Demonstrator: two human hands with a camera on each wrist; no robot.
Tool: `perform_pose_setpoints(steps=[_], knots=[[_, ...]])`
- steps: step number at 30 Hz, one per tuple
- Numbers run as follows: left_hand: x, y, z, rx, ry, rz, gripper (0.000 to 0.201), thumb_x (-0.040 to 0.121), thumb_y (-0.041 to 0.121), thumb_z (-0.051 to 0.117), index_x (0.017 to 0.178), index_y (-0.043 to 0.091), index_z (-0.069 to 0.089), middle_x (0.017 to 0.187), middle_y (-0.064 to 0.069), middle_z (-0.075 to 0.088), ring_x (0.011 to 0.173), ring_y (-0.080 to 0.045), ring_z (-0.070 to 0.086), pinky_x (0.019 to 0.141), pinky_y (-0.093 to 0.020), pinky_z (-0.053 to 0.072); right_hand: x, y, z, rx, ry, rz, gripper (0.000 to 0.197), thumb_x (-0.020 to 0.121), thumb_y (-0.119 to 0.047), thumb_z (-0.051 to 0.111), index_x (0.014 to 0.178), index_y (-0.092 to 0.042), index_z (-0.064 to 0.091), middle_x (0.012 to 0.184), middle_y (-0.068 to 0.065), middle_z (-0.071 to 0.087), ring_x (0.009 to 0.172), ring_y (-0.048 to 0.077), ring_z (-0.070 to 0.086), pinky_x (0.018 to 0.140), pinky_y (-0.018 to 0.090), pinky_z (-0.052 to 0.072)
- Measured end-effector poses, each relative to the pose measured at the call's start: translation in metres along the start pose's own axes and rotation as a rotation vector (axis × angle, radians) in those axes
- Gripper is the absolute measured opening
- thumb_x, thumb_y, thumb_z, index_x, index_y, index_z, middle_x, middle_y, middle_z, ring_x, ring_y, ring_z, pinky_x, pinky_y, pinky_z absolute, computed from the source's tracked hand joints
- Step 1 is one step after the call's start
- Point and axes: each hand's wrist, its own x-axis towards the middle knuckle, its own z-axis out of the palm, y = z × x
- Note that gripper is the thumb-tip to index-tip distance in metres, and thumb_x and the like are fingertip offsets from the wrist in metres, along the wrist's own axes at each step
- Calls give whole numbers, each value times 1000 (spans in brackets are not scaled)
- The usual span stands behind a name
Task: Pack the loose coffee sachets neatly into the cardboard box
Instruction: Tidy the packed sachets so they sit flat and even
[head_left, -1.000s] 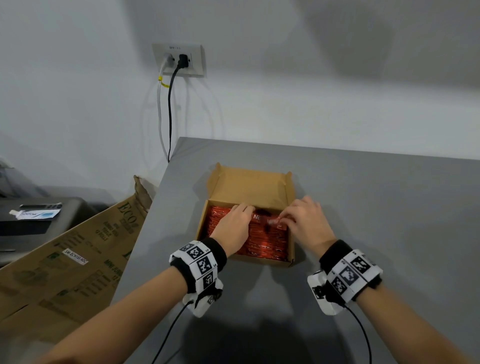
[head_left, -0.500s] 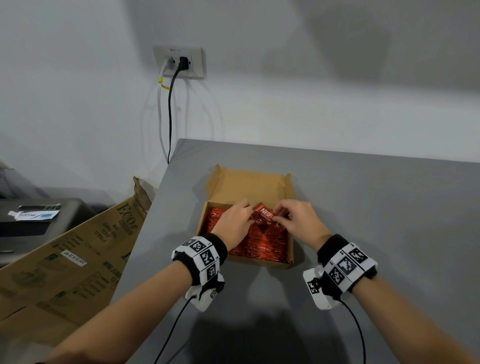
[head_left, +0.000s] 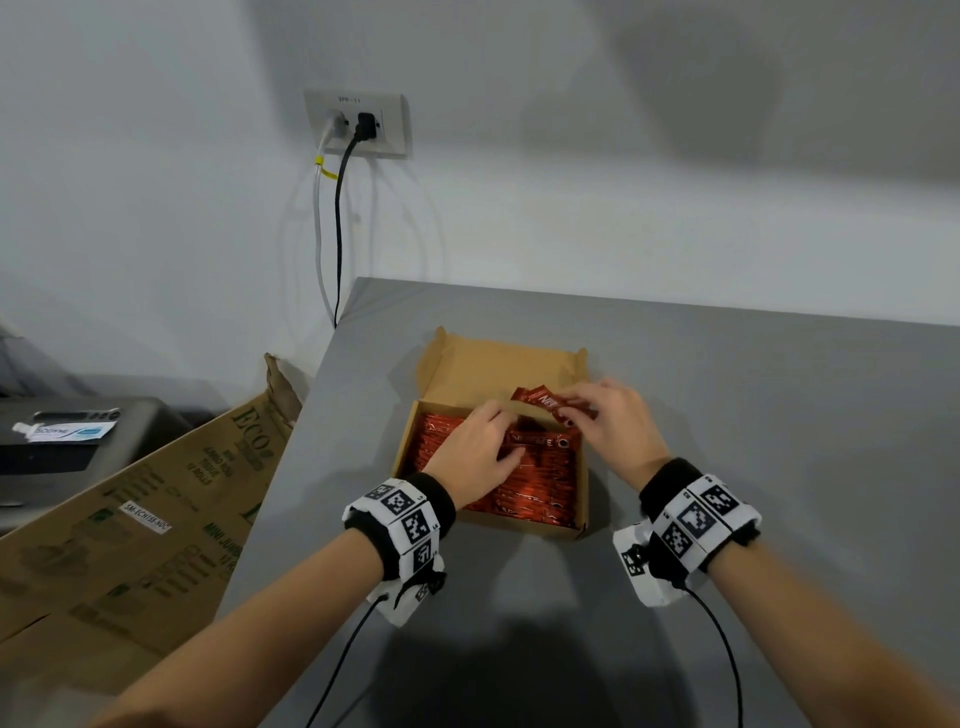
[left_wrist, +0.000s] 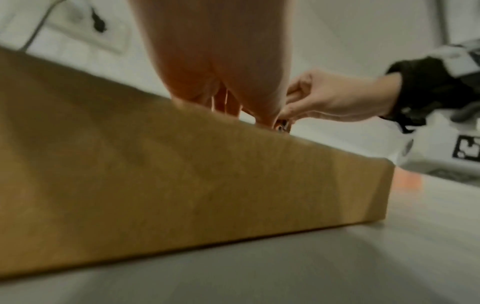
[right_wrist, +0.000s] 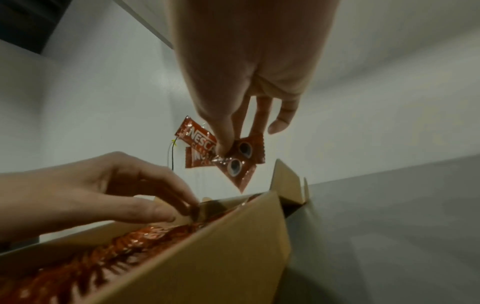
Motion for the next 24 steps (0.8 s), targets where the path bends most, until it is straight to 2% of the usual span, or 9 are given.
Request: perform_pose_setpoints(steps=[4,9,13,15,19,24], knots=[[-2,3,6,135,-30,16,50,91,29,56,131,3,44,126,-8,46,118,-19,42,103,-25,35,0,-7,12,60,50,-12,18,86,-11,63,102,-11,71,97,6,69,90,18,60,86,30,49],[-4,5,11,175,-55,11,37,89,33,57,114,7,48,114,-7,53,108,-20,46,94,-28,40,-2,-6,16,139,87,44,16,84,-5,65,99,-5,71,96,9,70,90,21,65,87,36,53],[-3,3,15,228,-102,40,52,90,37,53,130,5,43,127,-9,47,120,-22,41,103,-32,36,-2,-9,17,71,27,14,18,86,-7,63,101,-9,71,99,6,70,95,20,63,90,36,50],[-4,4,15,269,-126,51,53,93,37,49,133,4,41,131,-11,43,124,-23,38,105,-33,33,0,-11,17,33,9,-4,19,87,-7,60,102,-10,71,100,5,70,98,20,61,91,35,48],[-6,5,16,285,-124,49,55,94,35,47,136,2,38,137,-12,38,128,-24,34,109,-33,28,5,-17,18,-125,-53,-44,22,90,-7,53,102,-11,70,101,4,68,100,22,56,87,30,43],[-7,4,16,319,-154,53,50,93,33,47,130,0,41,136,-16,37,127,-28,34,110,-36,28,6,-21,18,-188,-111,-39,22,88,-8,54,104,-9,69,103,7,67,101,24,57,86,34,46]])
